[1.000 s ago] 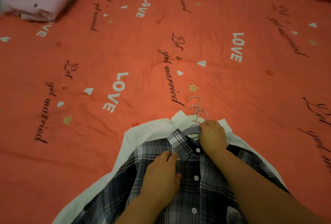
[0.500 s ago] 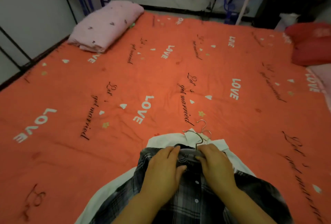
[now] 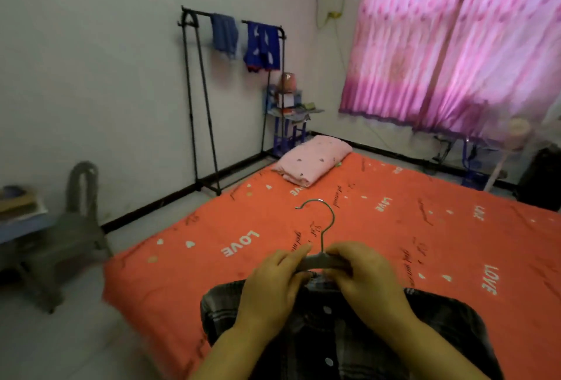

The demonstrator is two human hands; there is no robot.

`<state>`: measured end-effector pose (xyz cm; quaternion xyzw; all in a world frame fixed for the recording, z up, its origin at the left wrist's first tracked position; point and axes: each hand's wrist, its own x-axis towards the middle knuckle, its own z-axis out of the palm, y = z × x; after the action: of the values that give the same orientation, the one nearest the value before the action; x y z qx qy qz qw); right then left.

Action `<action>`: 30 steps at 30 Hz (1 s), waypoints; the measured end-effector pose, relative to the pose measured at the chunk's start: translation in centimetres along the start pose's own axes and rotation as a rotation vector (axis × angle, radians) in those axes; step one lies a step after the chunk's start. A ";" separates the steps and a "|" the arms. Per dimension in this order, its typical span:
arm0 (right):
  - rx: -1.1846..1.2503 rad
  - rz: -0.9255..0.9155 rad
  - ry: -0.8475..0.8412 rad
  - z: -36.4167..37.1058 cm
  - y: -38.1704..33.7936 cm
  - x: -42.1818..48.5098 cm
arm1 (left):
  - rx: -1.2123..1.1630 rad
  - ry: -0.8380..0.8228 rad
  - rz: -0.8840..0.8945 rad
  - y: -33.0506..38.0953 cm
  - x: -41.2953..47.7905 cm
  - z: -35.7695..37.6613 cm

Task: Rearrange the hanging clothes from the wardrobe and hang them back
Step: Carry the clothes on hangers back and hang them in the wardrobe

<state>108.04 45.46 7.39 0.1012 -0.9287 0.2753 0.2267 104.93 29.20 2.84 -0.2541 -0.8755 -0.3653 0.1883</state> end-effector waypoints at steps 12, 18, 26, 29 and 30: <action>0.088 -0.581 -0.092 13.2 -30.8 3.7 | 0.361 0.560 -0.194 -9.9 -15.1 -31.4; 0.280 -0.791 -0.208 23.7 -44.1 6.0 | 0.633 0.689 -0.366 -16.3 -21.7 -42.9; 0.576 -1.130 -0.338 36.9 -62.7 9.2 | 1.008 0.794 -0.672 -22.4 -28.8 -57.2; 0.672 -1.254 -0.381 39.5 -70.0 9.4 | 1.122 0.854 -0.762 -23.5 -31.4 -61.9; 0.698 -1.289 -0.394 40.0 -72.3 9.2 | 1.148 0.884 -0.782 -23.8 -32.3 -63.4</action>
<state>107.92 -37.29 15.61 0.7370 -0.5683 0.3429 0.1274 126.06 -41.75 15.23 0.3722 -0.7965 0.0339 0.4753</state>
